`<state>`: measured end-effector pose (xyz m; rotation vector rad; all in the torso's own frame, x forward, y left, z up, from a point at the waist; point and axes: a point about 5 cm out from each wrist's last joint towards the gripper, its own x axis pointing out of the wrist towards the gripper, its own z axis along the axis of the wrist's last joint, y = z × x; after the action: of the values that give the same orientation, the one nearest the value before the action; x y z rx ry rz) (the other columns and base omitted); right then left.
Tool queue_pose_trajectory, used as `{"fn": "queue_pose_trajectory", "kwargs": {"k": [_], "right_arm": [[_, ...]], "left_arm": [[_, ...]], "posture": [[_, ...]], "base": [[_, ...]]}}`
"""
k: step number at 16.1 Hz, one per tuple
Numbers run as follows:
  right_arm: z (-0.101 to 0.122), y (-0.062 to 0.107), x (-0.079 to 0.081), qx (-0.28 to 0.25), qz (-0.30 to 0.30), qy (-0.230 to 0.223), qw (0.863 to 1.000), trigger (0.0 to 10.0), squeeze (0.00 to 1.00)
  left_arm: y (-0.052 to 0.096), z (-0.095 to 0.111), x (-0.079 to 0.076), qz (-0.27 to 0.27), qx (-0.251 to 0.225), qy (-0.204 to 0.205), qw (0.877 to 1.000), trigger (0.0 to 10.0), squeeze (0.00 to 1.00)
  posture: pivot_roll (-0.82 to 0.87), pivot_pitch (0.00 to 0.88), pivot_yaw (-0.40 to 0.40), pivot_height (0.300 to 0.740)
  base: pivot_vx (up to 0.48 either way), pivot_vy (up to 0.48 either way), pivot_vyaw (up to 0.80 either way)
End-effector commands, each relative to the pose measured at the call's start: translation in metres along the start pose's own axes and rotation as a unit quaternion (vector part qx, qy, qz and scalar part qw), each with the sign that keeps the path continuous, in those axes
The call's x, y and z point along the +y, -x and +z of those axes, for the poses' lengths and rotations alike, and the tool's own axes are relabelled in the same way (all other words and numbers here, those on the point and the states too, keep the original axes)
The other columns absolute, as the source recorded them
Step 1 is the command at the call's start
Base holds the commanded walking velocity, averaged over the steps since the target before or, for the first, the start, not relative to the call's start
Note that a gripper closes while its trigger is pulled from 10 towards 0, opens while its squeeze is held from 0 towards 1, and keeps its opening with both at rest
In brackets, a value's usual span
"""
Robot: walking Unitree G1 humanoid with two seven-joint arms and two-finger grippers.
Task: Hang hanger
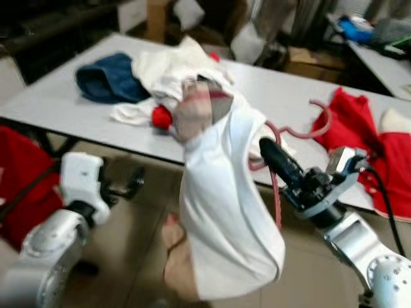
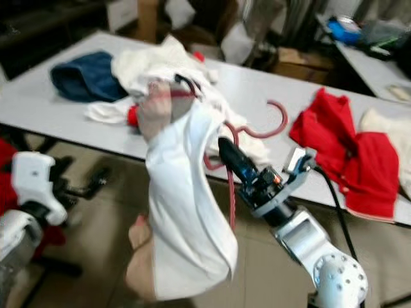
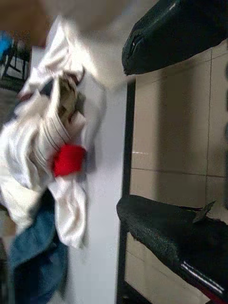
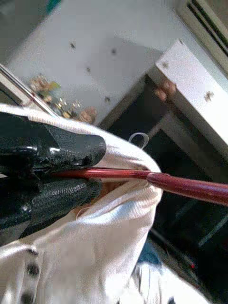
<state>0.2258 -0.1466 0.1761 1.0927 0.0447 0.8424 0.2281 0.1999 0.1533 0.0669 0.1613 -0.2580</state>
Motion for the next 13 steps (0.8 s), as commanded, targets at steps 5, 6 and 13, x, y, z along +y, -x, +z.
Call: {"fn": "queue_pose_trajectory", "kwargs": {"k": [5, 6, 13], "right_arm": [[-0.002, 0.008, 0.001, 0.021, -0.02, 0.02, 0.999, 10.0, 0.0], [-0.005, 0.009, -0.001, 0.027, -0.032, 0.023, 0.999, 10.0, 0.0], [-0.007, 0.009, -0.011, 0.049, -0.073, 0.059, 0.994, 10.0, 0.0]], "left_arm": [[0.004, -0.009, -0.016, -0.044, 0.018, -0.026, 0.999, 10.0, 1.0], [0.004, -0.01, -0.017, -0.047, 0.021, -0.03, 0.998, 10.0, 1.0], [0.007, -0.02, -0.019, -0.044, 0.036, -0.027, 0.998, 10.0, 1.0]], "posture": [[0.02, 0.0, -0.085, 0.74], [0.02, 0.0, -0.085, 0.74], [0.02, 0.0, -0.089, 0.74]], "base": [[0.0, 0.0, 0.79], [0.0, 0.0, 0.79], [0.0, 0.0, 0.79]]}}
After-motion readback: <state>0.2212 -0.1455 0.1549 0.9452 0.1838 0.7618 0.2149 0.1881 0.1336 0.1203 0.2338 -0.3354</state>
